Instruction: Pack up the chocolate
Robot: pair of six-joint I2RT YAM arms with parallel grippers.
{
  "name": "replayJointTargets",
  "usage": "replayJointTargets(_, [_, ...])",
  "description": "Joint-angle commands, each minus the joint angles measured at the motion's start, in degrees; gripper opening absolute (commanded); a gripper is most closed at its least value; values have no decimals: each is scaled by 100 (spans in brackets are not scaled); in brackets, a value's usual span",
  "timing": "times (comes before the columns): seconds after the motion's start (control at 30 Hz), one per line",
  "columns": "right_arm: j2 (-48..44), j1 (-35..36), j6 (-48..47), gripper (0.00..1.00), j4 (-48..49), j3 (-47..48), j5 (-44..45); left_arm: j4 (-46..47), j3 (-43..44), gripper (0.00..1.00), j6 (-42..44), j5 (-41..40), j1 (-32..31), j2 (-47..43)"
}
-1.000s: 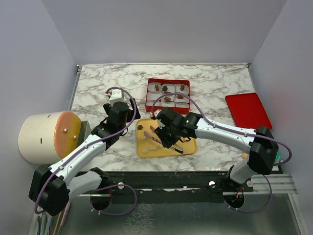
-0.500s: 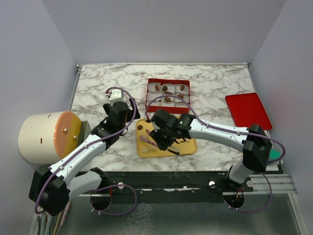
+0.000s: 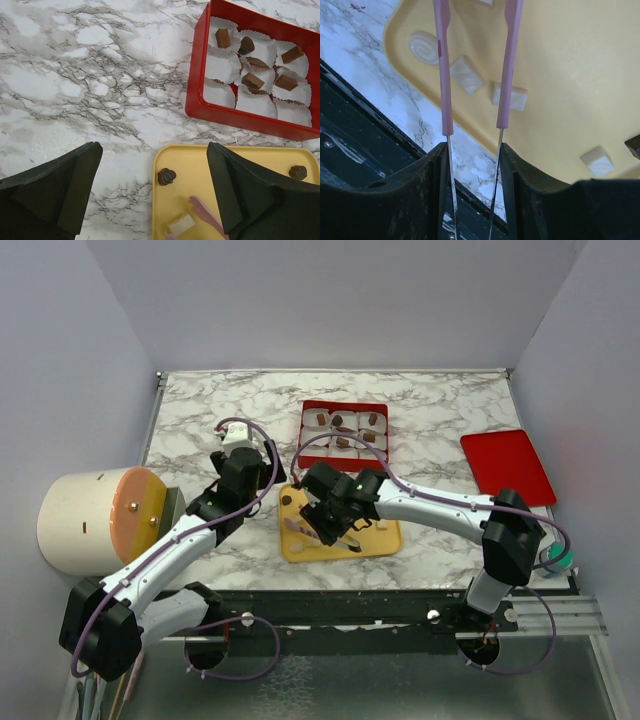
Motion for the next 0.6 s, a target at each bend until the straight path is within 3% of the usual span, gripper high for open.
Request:
replayJointTargets(0.0, [150,85,-52,49,-199,215,276,11,111,97,-1,9,42,-61])
replayJointTargets(0.37, [495,324,9,47,-426,492,775,70,58,97,8,70,103,-79])
replayJointTargets(0.57, [464,424,111,31,-620,494,1130,74,29,97,-9,70,127,-120])
